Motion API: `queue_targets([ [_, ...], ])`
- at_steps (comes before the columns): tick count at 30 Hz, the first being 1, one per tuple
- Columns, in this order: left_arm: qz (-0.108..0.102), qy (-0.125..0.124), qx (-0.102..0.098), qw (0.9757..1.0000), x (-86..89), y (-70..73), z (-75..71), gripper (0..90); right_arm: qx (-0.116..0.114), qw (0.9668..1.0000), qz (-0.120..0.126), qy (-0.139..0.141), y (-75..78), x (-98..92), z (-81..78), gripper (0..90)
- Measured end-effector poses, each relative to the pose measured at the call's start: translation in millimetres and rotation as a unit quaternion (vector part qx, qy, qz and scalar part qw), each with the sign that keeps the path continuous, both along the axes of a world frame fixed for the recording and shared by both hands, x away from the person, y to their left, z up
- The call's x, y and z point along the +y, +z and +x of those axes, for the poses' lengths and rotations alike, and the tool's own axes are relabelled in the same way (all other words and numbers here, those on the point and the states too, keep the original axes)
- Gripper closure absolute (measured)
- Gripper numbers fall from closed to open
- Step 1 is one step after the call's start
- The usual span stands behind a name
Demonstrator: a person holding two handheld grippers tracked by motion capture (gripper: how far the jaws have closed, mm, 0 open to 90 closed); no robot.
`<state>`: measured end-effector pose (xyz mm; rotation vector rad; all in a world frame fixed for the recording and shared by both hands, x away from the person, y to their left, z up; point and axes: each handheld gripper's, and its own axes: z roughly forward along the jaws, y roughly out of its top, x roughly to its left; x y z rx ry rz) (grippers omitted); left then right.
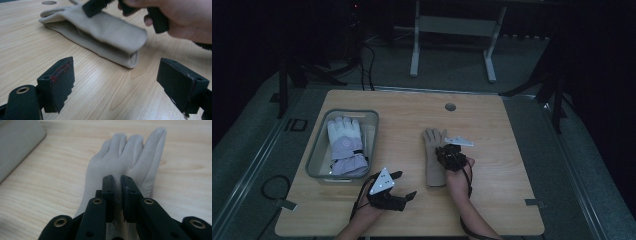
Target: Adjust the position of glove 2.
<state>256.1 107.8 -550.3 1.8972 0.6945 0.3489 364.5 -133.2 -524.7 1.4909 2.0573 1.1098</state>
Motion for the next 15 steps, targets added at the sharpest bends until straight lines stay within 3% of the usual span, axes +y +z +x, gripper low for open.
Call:
queue_targets([
  [10,0.001,-0.003,0.002,1.0000,-1.5,-0.3,-0.4,14.9,0.015,0.9998,-0.012,0.009,-16.4,2.0,1.5,77.1],
  [13,-0.002,-0.006,0.005,1.0000,-1.6,0.0,-0.2,14.9,0.011,0.9997,-0.003,0.020,-11.2,0.0,0.4,68.0],
  [15,-0.005,-0.008,0.011,0.9999,-1.6,0.0,0.3,14.9,-0.004,0.9991,0.012,0.042,-5.5,-3.8,-1.3,51.9],
])
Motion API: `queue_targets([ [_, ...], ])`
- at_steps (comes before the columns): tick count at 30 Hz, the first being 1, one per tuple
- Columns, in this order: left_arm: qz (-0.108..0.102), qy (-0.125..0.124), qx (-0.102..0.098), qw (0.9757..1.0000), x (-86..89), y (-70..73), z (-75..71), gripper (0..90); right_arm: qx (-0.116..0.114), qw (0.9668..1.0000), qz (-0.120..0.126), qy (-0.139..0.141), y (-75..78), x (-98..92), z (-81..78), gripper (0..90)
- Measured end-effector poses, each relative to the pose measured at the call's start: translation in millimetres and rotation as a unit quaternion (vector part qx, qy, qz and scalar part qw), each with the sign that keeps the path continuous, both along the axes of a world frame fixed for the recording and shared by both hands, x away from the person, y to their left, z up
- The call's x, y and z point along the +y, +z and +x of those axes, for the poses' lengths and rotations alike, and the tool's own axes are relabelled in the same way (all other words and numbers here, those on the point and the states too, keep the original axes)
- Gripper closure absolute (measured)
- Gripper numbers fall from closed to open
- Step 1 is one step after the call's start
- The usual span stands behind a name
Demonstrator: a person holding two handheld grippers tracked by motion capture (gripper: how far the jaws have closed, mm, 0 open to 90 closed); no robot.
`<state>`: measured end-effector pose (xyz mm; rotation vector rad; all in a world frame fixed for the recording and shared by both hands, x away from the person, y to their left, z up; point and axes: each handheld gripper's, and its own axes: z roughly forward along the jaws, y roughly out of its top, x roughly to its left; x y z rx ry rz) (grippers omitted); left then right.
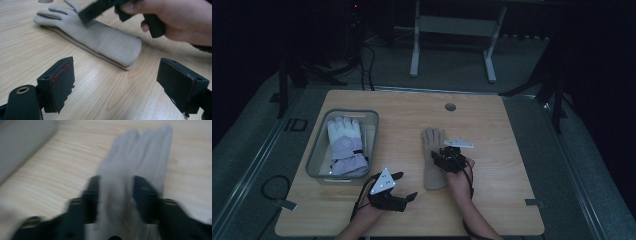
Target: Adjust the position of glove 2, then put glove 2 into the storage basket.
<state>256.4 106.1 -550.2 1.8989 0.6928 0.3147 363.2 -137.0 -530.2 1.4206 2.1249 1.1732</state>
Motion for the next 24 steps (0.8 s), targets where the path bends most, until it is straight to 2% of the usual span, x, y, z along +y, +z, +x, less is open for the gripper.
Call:
queue_targets([
  [2,0.002,-0.003,0.004,1.0000,-0.6,-0.3,0.4,14.9,-0.017,0.9997,-0.008,0.018,4.9,-5.0,-1.2,40.2],
  [4,0.007,-0.006,0.003,1.0000,-2.2,-0.8,0.2,14.9,-0.014,0.9989,0.011,0.044,9.7,-13.2,-0.7,23.9],
  [5,0.011,-0.005,-0.004,0.9999,-3.7,-0.7,-0.6,14.9,-0.011,0.9986,0.015,0.049,11.3,-16.4,-0.5,20.9],
  [6,0.013,-0.005,-0.008,0.9999,-4.5,-0.4,-1.1,14.9,-0.016,0.9973,0.027,0.066,13.9,-21.9,-0.6,16.4],
  [7,0.015,-0.006,-0.012,0.9998,-5.9,0.4,-1.7,14.9,-0.020,0.9966,0.028,0.075,15.0,-24.5,-0.9,13.9],
  [9,0.017,-0.005,-0.017,0.9997,-8.2,1.7,-2.0,14.9,-0.027,0.9949,0.016,0.095,16.9,-30.9,-1.2,18.0],
  [11,0.017,-0.008,-0.016,0.9997,-10.3,2.4,-1.7,14.9,-0.060,0.9902,0.004,0.126,17.1,-39.1,-1.5,18.5],
  [12,0.016,-0.009,-0.016,0.9997,-11.5,2.3,-1.6,14.9,-0.067,0.9877,0.007,0.141,17.5,-43.3,-1.1,17.7],
  [13,0.017,-0.013,-0.013,0.9997,-12.9,2.2,-1.3,15.0,-0.069,0.9862,0.025,0.149,17.5,-47.8,-0.6,17.1],
  [14,0.016,-0.016,-0.011,0.9997,-14.1,1.9,-1.0,15.0,-0.059,0.9858,0.040,0.152,17.5,-53.3,0.4,16.7],
  [15,0.024,-0.026,0.004,0.9994,-16.1,2.8,-0.3,15.1,-0.052,0.9861,0.045,0.151,17.9,-56.5,0.8,17.1],
  [16,0.037,-0.032,0.017,0.9987,-18.5,3.9,0.1,16.9,-0.029,0.9870,0.054,0.149,19.5,-61.7,1.5,17.2],
  [17,0.048,-0.027,0.020,0.9983,-21.3,4.5,-0.1,16.8,-0.016,0.9875,0.061,0.144,20.4,-65.0,1.4,14.4],
  [18,0.045,-0.036,0.028,0.9979,-23.0,4.9,0.8,16.8,-0.011,0.9858,0.071,0.152,20.8,-67.5,1.5,10.2],
  [19,0.039,-0.044,0.039,0.9975,-24.5,5.1,2.3,16.1,-0.010,0.9828,0.079,0.167,21.2,-69.9,1.2,10.2],
  [20,0.037,-0.047,0.044,0.9972,-26.3,5.2,3.5,15.2,-0.015,0.9824,0.073,0.171,21.6,-70.7,0.3,10.2],
  [21,0.034,-0.051,0.042,0.9972,-27.5,5.3,3.8,14.9,-0.021,0.9854,0.058,0.158,21.8,-70.1,-0.3,11.0],
  [22,0.034,-0.051,0.042,0.9972,-27.5,5.3,3.8,14.9,-0.021,0.9854,0.058,0.158,21.8,-70.1,-0.3,11.0],
  [23,0.050,-0.057,0.033,0.9966,-31.5,5.6,5.3,14.9,-0.018,0.9844,0.057,0.165,21.4,-70.6,0.8,11.6],
  [24,0.055,-0.059,0.029,0.9963,-33.2,5.8,5.8,14.9,-0.021,0.9857,0.049,0.160,21.3,-70.9,2.2,14.1],
])
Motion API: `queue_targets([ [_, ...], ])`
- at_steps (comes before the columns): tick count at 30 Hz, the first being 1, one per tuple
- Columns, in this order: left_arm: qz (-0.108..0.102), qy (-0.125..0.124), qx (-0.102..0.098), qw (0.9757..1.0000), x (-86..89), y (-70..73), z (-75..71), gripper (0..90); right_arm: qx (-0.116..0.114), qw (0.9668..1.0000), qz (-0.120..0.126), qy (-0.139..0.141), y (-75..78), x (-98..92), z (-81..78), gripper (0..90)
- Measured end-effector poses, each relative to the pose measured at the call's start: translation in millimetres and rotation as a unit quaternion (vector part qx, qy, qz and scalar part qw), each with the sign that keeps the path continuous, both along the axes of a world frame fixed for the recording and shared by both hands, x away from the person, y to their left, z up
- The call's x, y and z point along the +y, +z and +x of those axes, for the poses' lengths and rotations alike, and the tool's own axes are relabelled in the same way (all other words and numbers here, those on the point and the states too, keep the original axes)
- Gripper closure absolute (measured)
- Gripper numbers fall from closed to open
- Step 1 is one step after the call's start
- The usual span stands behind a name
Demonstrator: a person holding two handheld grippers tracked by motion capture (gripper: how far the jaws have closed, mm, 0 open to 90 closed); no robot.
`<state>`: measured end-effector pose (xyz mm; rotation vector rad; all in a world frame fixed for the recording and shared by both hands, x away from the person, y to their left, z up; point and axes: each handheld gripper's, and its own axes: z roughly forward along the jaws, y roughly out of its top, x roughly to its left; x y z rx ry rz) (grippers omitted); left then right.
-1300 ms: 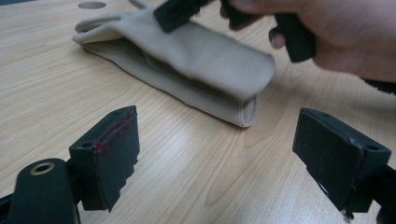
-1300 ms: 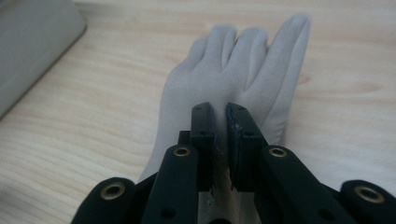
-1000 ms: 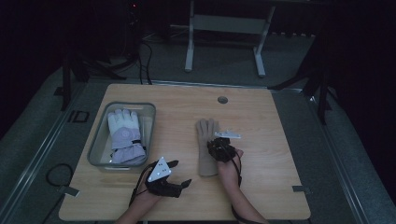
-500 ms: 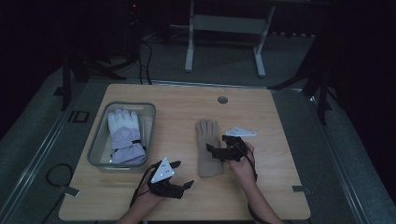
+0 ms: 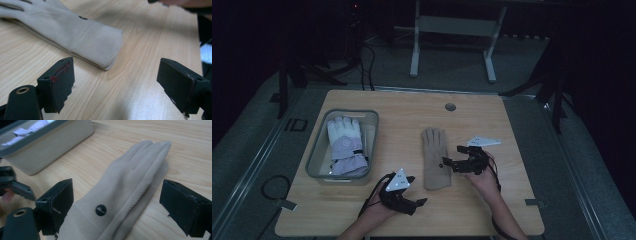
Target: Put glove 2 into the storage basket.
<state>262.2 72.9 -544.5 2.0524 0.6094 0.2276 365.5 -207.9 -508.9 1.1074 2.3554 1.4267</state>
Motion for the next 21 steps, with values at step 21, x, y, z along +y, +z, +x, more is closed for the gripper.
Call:
queue_targets([
  [21,0.062,-0.065,-0.024,0.9957,-36.6,6.8,35.2,36.8,0.006,0.9982,-0.059,-0.009,-29.0,32.1,53.6,29.5],
])
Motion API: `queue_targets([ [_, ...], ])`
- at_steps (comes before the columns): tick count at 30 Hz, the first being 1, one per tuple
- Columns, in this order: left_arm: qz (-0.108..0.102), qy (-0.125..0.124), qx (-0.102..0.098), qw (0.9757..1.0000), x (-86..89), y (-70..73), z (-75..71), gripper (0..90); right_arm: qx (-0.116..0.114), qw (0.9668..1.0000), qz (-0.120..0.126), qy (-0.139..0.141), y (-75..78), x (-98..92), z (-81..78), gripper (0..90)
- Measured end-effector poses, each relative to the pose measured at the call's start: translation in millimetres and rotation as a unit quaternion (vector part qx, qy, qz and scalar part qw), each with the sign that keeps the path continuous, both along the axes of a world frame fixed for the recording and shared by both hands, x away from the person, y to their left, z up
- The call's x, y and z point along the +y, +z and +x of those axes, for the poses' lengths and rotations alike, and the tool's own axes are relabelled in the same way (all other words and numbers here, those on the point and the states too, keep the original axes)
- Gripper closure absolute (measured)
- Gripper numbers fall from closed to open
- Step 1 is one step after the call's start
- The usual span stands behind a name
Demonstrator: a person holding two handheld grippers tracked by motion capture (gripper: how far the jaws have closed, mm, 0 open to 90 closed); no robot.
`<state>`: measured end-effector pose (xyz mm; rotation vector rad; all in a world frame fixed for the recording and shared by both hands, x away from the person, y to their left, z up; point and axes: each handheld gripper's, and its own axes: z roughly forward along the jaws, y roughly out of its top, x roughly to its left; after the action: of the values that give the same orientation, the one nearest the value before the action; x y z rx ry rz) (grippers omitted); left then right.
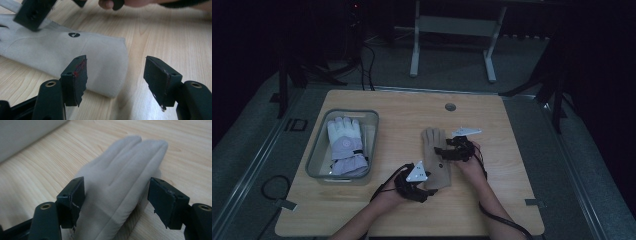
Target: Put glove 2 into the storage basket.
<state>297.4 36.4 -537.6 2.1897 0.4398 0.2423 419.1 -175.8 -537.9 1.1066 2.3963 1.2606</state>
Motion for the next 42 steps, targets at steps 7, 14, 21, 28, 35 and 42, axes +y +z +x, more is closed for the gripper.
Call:
queue_targets([
  [7,0.039,0.004,0.008,0.9992,-12.1,-9.5,4.0,37.1,0.025,0.9997,-0.005,0.005,-14.5,0.0,4.3,32.8],
  [14,0.058,0.006,0.008,0.9982,-17.1,-15.0,3.5,42.5,0.039,0.9988,-0.001,0.029,-13.1,-2.2,0.9,68.2],
  [21,0.090,0.020,-0.019,0.9956,-22.5,-13.2,2.7,62.7,-0.011,0.9980,-0.050,0.037,-8.1,7.9,-12.1,77.0],
  [28,0.066,0.034,-0.013,0.9972,-18.4,-9.7,3.7,82.4,-0.014,0.9988,-0.037,0.027,-7.0,7.2,-15.4,78.2],
  [35,0.051,0.030,-0.010,0.9982,-13.8,3.6,0.5,83.4,-0.017,0.9987,-0.034,0.033,2.3,9.9,-17.5,78.3],
  [42,0.071,0.021,-0.024,0.9970,-5.2,19.1,-7.6,83.5,-0.029,0.9984,-0.022,0.044,19.4,18.0,-23.1,78.3],
])
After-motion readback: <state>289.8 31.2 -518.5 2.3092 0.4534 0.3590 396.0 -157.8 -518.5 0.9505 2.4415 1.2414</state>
